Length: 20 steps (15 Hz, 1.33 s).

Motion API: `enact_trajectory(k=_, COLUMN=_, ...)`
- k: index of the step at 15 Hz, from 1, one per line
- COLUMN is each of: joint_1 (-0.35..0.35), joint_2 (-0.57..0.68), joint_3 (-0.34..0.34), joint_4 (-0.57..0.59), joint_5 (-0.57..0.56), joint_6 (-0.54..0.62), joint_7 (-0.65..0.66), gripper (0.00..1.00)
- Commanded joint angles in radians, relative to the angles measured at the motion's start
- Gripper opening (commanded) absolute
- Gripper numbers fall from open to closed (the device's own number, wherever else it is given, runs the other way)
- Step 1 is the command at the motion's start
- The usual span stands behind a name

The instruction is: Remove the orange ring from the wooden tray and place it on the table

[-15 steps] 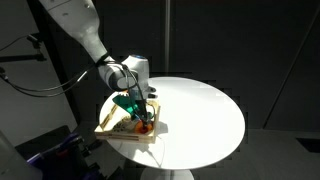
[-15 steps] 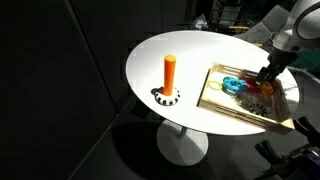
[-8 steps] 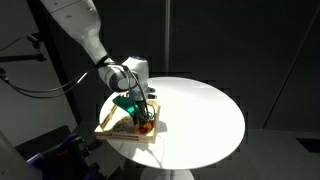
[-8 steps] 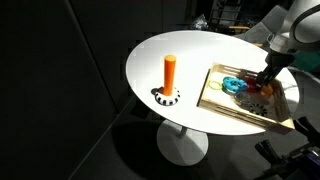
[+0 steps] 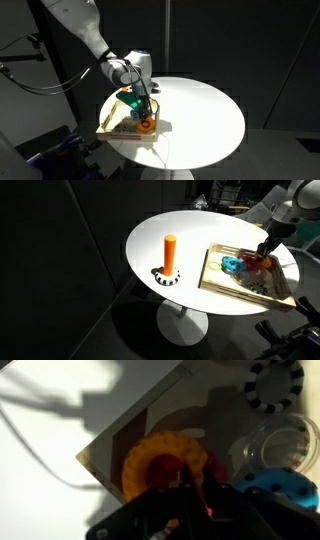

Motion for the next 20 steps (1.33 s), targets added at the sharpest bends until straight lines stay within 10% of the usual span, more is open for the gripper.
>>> enact_trajectory(k=1, joint_1=-0.036, joint_2=-0.073, joint_3=0.007, joint_4=0.026, joint_5=0.032, joint_6=-0.054, joint_7=-0.026, gripper=0.06)
enact_trajectory(k=9, joint_1=-0.07, joint_2=-0.002, joint_3=-0.1, joint_4=0.174, joint_5=-0.041, joint_6=-0.044, joint_7=0.048, gripper=0.05)
enact_trajectory(k=11, joint_1=-0.075, joint_2=0.026, joint_3=-0.121, joint_4=0.204, joint_5=-0.058, joint_6=-0.054, joint_7=0.058, gripper=0.36)
enact_trajectory(k=20, joint_1=-0.102, joint_2=0.032, joint_3=-0.077, joint_4=0.262, joint_5=-0.009, joint_6=-0.27, joint_7=-0.03, gripper=0.97)
